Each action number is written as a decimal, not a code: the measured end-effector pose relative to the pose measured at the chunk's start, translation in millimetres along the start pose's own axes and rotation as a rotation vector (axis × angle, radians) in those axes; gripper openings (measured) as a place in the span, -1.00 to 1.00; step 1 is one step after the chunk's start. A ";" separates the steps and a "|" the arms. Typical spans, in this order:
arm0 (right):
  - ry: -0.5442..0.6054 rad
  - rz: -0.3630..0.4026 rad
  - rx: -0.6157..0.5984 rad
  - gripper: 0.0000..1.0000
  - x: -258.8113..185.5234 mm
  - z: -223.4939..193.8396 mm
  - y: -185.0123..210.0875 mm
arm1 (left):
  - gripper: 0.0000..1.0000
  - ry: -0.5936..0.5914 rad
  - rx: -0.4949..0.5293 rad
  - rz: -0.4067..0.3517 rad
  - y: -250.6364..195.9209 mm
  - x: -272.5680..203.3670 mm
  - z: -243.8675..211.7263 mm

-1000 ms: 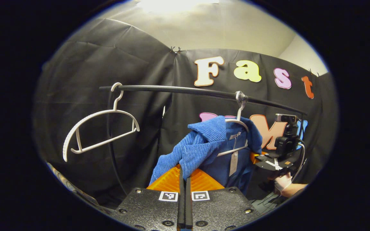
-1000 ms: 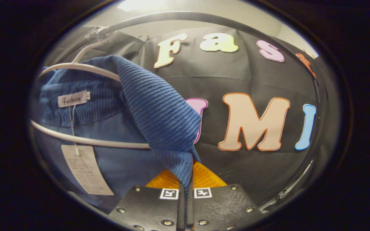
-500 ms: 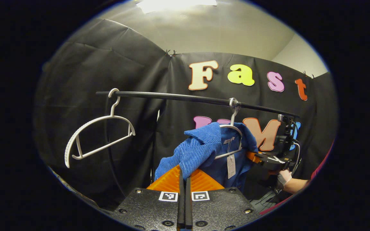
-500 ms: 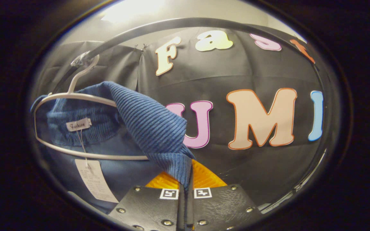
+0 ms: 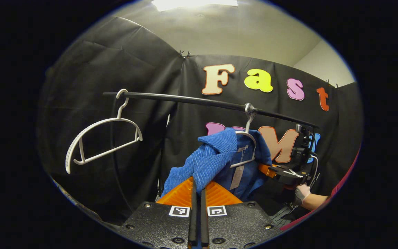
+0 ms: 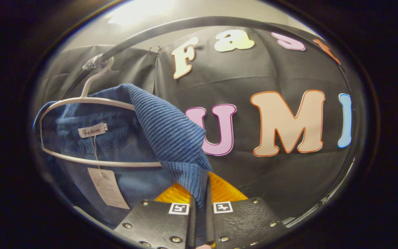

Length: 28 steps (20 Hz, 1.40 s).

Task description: Grasp the clothes on the hanger with both hands and then place them into the laundry hamper below.

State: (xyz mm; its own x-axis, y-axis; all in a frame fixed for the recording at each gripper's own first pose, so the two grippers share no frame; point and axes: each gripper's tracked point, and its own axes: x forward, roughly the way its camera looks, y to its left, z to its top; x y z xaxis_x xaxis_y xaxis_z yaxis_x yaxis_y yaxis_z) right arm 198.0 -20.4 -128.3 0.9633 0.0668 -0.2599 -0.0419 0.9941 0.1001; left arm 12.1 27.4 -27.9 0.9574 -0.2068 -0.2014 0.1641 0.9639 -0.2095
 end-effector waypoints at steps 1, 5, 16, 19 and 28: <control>0.000 0.000 0.010 -0.77 -0.2 1.4 -0.4 | -0.92 0.003 0.004 -0.003 -2.2 0.0 -1.6; -0.015 -0.037 0.037 -0.41 -3.6 10.1 -12.2 | -0.86 -0.002 0.005 -0.016 -6.7 -4.8 -1.6; -0.127 -0.101 0.036 -0.82 10.6 46.6 -28.1 | -0.96 -0.138 -0.008 -0.029 10.0 -23.2 49.0; -0.152 -0.118 0.032 -0.82 19.5 53.9 -29.8 | -0.96 -0.155 -0.004 -0.015 19.1 -20.6 57.3; -0.137 -0.089 -0.025 -0.82 53.9 39.7 -26.2 | -0.96 -0.209 -0.025 -0.019 28.0 -18.6 80.0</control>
State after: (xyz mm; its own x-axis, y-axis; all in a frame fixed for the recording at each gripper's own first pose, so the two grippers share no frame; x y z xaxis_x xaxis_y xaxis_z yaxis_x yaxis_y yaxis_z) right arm 261.5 -46.3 -106.8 0.9906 -0.0322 -0.1327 0.0402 0.9975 0.0582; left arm 17.9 71.7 46.5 0.9830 -0.1833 0.0055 0.1794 0.9551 -0.2359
